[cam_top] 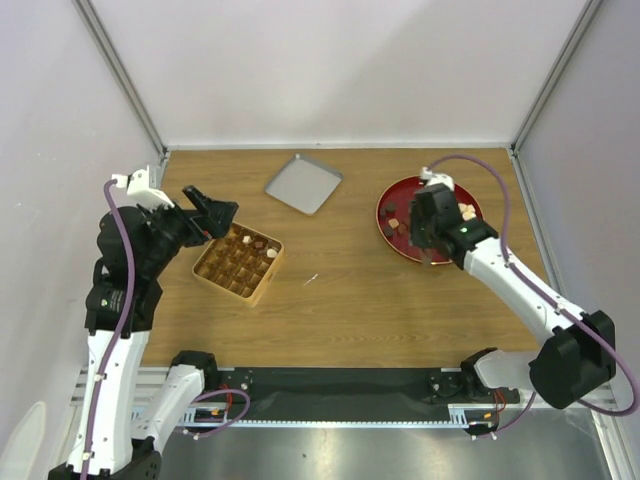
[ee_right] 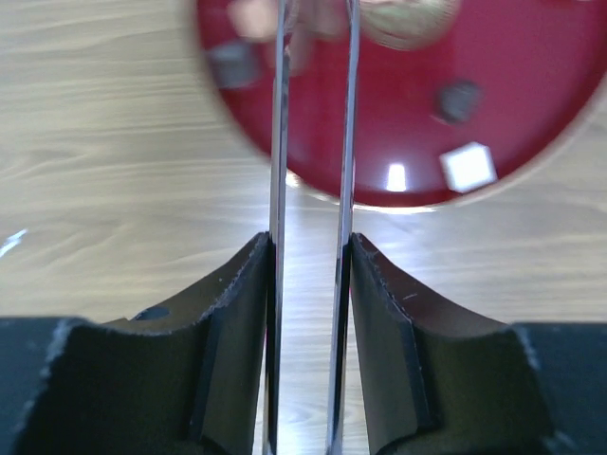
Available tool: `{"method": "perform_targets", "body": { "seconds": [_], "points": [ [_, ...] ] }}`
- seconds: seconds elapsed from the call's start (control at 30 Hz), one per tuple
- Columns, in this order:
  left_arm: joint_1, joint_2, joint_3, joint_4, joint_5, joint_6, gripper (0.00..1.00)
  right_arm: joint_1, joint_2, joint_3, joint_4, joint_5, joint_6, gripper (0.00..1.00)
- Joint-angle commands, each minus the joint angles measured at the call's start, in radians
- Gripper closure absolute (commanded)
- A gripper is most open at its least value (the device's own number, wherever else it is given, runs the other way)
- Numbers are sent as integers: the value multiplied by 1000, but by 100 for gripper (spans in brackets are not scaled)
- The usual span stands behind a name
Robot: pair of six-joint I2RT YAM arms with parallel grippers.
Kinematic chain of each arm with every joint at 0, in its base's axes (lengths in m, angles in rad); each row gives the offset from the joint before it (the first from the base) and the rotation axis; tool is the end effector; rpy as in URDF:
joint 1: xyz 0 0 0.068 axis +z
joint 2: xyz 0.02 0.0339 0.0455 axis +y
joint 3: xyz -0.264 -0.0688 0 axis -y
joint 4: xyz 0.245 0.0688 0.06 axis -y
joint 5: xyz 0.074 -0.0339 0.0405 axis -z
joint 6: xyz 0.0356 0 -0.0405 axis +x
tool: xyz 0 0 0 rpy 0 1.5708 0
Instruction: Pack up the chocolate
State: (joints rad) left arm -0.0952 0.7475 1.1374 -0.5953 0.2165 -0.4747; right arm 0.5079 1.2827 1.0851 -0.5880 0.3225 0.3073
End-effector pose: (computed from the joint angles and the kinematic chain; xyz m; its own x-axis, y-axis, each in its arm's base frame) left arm 0.1353 -0.0206 0.4194 -0.3187 -0.4180 -0.8507 0.1760 0.8558 -0.4864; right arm 0.2442 0.1230 0.3011 -0.6693 -0.0442 -0.7416 -0.0661 0.9978 0.0002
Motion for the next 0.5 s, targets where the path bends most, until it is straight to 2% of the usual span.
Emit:
{"method": "perform_targets", "body": {
  "seconds": [0.0,0.13,0.2,0.47],
  "points": [
    [-1,4,-10,58,35,-27,0,-132,-36,-39,13,-82,-40,58],
    [-1,12,-18,68,43,-31,0,-221,20,-44,76,-164,-91,58],
    [-3,15,-18,66,46,-30,0,-252,73,-24,88,-256,-90,57],
    [-1,32,-1,66,44,-22,0,-269,116,-16,154,-280,-83,57]
  ]
}}
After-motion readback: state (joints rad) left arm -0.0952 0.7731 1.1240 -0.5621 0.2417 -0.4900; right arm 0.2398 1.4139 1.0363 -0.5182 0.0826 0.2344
